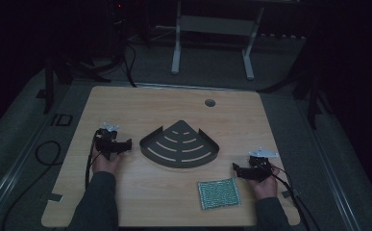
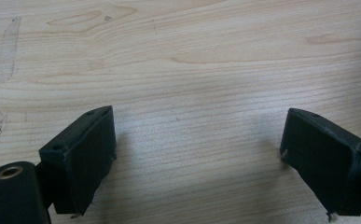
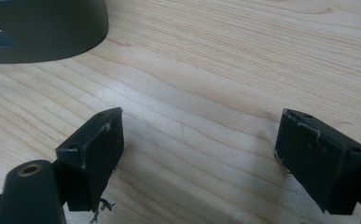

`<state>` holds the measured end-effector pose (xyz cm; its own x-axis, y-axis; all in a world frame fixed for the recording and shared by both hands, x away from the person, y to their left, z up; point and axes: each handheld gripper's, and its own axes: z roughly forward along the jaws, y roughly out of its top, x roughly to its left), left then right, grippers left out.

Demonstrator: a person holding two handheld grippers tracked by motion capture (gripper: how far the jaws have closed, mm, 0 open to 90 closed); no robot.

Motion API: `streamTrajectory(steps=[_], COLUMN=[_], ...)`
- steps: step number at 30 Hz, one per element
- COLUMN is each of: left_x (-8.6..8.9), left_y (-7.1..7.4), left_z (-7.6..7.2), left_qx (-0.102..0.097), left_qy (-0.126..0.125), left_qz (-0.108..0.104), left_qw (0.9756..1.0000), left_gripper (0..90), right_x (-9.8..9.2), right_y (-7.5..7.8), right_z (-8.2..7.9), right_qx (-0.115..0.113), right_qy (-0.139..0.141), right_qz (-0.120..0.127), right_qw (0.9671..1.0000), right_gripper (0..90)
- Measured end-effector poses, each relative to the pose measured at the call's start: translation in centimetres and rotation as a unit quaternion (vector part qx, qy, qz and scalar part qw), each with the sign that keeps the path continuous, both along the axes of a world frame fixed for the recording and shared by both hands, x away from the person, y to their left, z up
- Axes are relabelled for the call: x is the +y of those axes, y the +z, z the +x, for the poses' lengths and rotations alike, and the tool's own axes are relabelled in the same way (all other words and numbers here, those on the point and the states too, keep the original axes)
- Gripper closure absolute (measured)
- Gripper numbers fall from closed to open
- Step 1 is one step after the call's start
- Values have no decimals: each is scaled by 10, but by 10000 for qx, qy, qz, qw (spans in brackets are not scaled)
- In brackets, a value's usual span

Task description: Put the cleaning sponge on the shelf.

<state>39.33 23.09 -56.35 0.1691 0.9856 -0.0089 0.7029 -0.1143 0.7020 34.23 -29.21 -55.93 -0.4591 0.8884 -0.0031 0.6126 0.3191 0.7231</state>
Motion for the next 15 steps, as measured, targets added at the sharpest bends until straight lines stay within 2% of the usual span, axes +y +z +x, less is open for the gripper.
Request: streamTrajectory(steps=[8, 11, 15], left_x=[0, 0, 0], left_y=[0, 0, 0], left_z=[0, 0, 0], left_qx=[-2, -1, 0], left_qy=[2, 1, 4], left_qz=[0, 1, 2], left_qw=[10000, 10000, 10000], left_gripper=[108, 108, 108], right_x=[0, 0, -5], right_y=[0, 5, 21], right_z=[-2, -6, -14], right_qx=[-23, -110, -311], right_qy=[-15, 0, 90], right_qz=[-13, 19, 354], right_qw=[10000, 9999, 9988], right_gripper=[172, 342, 512])
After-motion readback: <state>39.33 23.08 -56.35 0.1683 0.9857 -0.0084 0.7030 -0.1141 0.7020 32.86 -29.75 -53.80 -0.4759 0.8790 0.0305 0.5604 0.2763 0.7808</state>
